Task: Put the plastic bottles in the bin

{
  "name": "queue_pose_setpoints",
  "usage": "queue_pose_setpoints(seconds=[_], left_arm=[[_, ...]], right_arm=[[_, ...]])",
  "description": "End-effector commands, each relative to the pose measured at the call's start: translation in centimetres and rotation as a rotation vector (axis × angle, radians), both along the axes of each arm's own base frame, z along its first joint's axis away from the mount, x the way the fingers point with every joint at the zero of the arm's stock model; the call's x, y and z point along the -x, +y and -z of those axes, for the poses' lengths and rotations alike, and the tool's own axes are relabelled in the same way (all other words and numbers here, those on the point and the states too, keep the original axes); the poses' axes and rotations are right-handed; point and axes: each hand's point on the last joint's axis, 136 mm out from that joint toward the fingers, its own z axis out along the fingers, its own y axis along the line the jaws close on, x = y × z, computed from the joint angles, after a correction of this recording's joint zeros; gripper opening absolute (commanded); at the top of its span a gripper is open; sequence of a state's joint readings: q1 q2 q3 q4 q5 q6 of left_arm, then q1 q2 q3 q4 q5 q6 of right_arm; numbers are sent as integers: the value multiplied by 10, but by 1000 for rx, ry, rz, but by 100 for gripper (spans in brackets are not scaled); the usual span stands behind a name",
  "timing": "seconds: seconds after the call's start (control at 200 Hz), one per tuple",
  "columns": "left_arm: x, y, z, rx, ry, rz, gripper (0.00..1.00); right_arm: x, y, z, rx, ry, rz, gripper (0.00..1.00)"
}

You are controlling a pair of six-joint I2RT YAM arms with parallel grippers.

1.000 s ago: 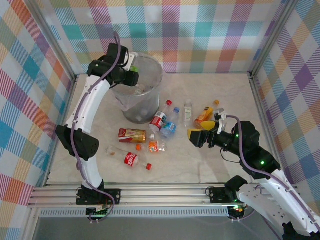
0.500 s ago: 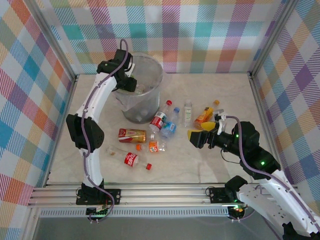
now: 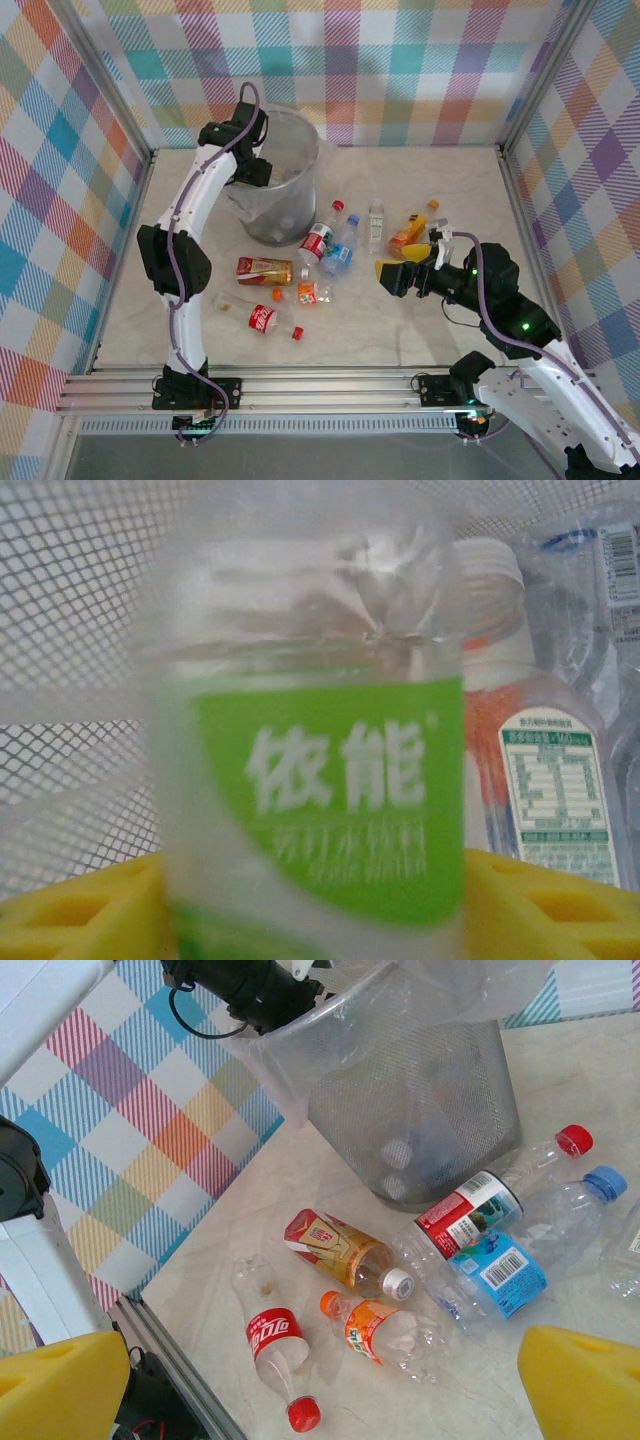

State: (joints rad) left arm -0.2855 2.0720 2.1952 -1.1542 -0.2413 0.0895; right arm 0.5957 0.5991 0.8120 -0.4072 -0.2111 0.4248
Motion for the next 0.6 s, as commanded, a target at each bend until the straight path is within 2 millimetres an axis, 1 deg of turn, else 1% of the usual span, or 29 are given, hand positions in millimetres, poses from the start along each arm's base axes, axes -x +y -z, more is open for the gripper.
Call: queue_pose_setpoints(seconds=[0.0,0.045,0.185,0.285,0.495,0.595], left_arm=[[4,-1,-15,43,-7,-17,72],[5,-6,-21,72,-18,-7,73],[8,-19,-50,177,-72,15,75],[13,-27,-71,248,-111,24,75],[33,-44,-121,412,-202,65,76],[49,-55,-142,506,-234,115,81]], right_arm=[[2,-1,-12,-11,-27,-4,100],[1,-1,-11,-11,-24,-2,100],[-3,-1,-8,-21,-6,21,100],[-4,3,-7,-28,8,3,100],[-3,14,5,-12,44,-58,100],[-2,19,8,-12,58,-88,100]])
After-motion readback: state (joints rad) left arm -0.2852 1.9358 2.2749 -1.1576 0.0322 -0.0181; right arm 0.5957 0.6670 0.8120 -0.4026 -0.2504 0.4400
